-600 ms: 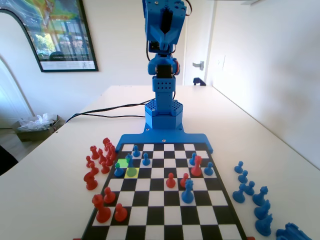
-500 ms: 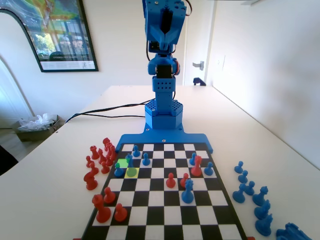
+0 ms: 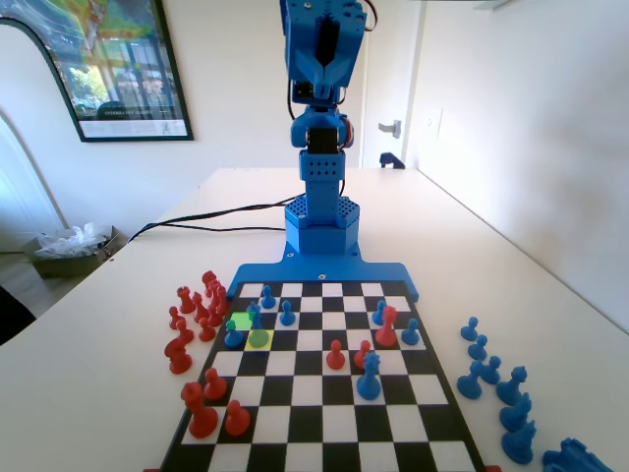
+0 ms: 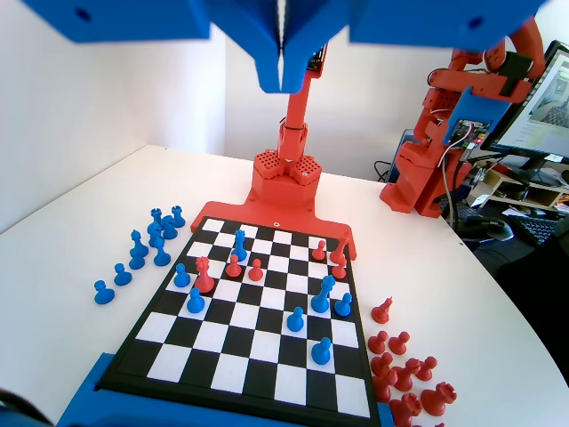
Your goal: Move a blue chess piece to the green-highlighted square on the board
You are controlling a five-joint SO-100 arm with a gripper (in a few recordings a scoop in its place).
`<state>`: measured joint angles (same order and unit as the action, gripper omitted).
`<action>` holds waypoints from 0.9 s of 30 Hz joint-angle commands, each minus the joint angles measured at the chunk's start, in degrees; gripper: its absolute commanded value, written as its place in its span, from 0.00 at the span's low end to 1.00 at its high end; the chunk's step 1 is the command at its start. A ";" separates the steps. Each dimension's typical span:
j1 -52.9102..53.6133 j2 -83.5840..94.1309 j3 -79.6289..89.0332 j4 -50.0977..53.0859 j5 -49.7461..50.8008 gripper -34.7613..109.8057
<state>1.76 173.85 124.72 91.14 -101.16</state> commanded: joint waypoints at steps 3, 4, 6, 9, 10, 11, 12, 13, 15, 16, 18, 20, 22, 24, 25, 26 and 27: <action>0.35 1.14 0.00 -0.88 0.00 0.25; 0.35 1.14 0.00 -0.88 0.00 0.25; 0.35 1.14 0.00 -0.88 0.00 0.25; 0.35 1.14 0.00 -0.88 0.00 0.25; 0.35 1.14 0.00 -0.88 0.00 0.25; 0.35 1.14 0.00 -0.88 0.00 0.25; 0.35 1.14 0.00 -0.88 0.00 0.25; 0.35 1.14 0.00 -0.88 0.00 0.25; 0.35 1.14 0.00 -0.88 0.00 0.25; 0.35 1.14 0.00 -0.88 0.00 0.25; 0.26 1.14 0.00 -0.88 0.00 0.25; 0.35 1.14 0.00 -0.88 0.00 0.25; 0.09 1.14 0.00 -0.88 0.00 0.25; -0.18 0.70 0.00 -0.79 0.09 0.25; -0.62 0.09 0.00 -0.70 0.09 0.25; -0.62 -0.88 -0.09 -0.53 0.09 0.25; -0.62 -2.02 -0.18 -0.26 -0.18 0.25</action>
<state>1.41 173.06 124.72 91.14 -101.16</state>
